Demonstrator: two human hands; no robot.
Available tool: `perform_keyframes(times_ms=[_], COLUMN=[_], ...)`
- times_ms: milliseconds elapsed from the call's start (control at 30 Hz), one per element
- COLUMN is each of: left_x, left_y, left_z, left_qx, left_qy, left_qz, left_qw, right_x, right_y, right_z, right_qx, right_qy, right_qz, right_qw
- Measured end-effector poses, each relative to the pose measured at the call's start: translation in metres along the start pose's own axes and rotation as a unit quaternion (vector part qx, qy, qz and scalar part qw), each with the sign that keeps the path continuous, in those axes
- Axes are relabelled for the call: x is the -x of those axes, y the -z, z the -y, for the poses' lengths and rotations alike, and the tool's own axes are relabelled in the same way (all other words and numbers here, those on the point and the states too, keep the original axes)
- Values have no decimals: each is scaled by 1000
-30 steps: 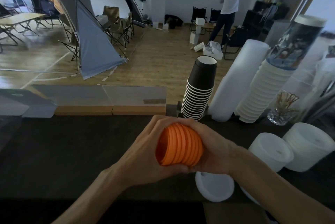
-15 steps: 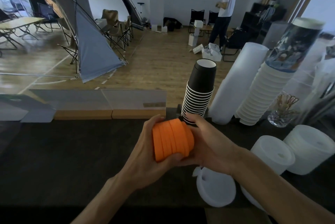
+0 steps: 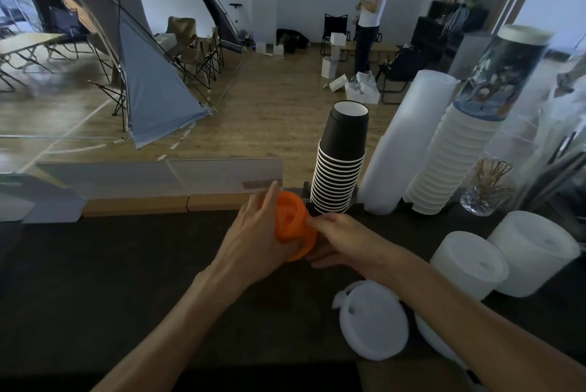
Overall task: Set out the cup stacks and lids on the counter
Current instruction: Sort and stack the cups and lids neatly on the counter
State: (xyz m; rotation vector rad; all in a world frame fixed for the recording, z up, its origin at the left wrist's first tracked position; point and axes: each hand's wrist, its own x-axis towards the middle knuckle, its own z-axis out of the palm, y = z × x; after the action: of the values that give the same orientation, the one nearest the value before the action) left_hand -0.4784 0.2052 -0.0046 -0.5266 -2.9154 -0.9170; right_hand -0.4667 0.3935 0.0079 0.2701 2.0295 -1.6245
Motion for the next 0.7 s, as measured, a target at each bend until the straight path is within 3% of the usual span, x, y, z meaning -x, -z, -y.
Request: perform_keyframes(times_ms=[133, 233, 433, 700], left_x=[-12, -10, -5, 1], left_y=[-13, -25, -44, -48], left_z=[-1, 12, 31, 36], left_qx=[58, 103, 175, 183], left_qy=[39, 31, 51, 112], left_qz=[11, 1, -46, -65], left_qw=[998, 994, 982, 975], right_x=[-25, -39, -57, -42], right_y=[16, 23, 16, 25], right_z=[0, 0, -3, -10], right_qx=[-74, -56, 24, -11], right_qy=[-60, -76, -32, 37], right_qz=[6, -26, -65, -99], right_qw=[995, 995, 997, 994])
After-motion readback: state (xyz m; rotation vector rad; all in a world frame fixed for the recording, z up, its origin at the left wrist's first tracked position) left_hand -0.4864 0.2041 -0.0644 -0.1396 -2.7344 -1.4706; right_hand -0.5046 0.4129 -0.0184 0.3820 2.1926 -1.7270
